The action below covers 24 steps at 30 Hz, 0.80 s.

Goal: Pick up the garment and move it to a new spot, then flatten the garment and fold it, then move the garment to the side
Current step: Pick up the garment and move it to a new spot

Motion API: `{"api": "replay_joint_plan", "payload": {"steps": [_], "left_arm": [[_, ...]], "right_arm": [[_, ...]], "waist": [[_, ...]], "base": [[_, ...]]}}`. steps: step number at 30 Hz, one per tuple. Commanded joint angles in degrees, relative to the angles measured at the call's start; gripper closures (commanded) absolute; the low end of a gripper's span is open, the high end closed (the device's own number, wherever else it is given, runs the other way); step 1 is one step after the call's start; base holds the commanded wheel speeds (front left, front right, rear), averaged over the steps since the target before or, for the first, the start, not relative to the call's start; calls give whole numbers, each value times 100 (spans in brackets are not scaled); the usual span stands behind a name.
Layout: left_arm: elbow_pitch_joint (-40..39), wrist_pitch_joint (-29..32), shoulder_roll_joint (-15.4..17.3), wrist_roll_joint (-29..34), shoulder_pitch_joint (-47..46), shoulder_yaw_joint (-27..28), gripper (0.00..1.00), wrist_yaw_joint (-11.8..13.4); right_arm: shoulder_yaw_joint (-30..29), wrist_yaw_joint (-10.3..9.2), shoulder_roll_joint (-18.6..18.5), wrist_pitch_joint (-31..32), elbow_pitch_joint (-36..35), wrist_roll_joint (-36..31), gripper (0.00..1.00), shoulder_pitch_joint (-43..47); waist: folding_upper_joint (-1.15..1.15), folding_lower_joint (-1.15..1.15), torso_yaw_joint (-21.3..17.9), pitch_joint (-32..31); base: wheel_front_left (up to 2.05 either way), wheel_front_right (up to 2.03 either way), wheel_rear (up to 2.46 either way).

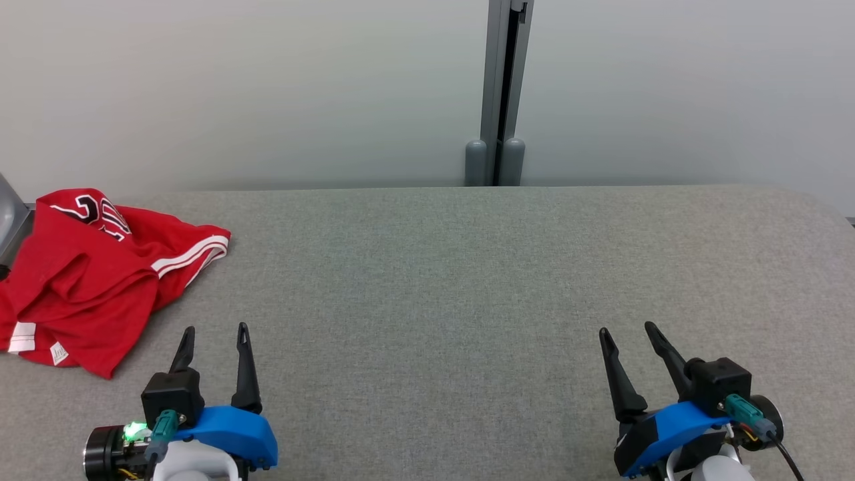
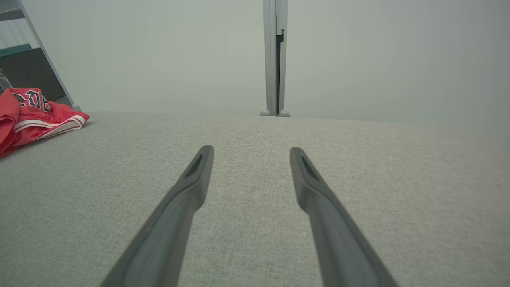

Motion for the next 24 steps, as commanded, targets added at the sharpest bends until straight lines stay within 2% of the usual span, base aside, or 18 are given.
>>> {"api": "replay_joint_plan", "payload": {"steps": [1, 17, 24], "left_arm": [[-35, 4, 23, -59, 31, 25, 0, 1], [-145, 62, 61, -216, 56, 0, 0, 70], [-167, 17, 112, -256, -16, -15, 0, 71]], "right_arm": [[0, 15, -44, -34, 10, 5, 0, -67], [-34, 15, -42, -34, 22, 93, 0, -78], [-11, 15, -39, -32, -53, 151, 0, -32]], "waist": [[0, 0, -4, 1], [0, 0, 27, 47], [0, 0, 225, 48]], "base": [[0, 0, 0], [0, 0, 0], [0, 0, 0]]}}
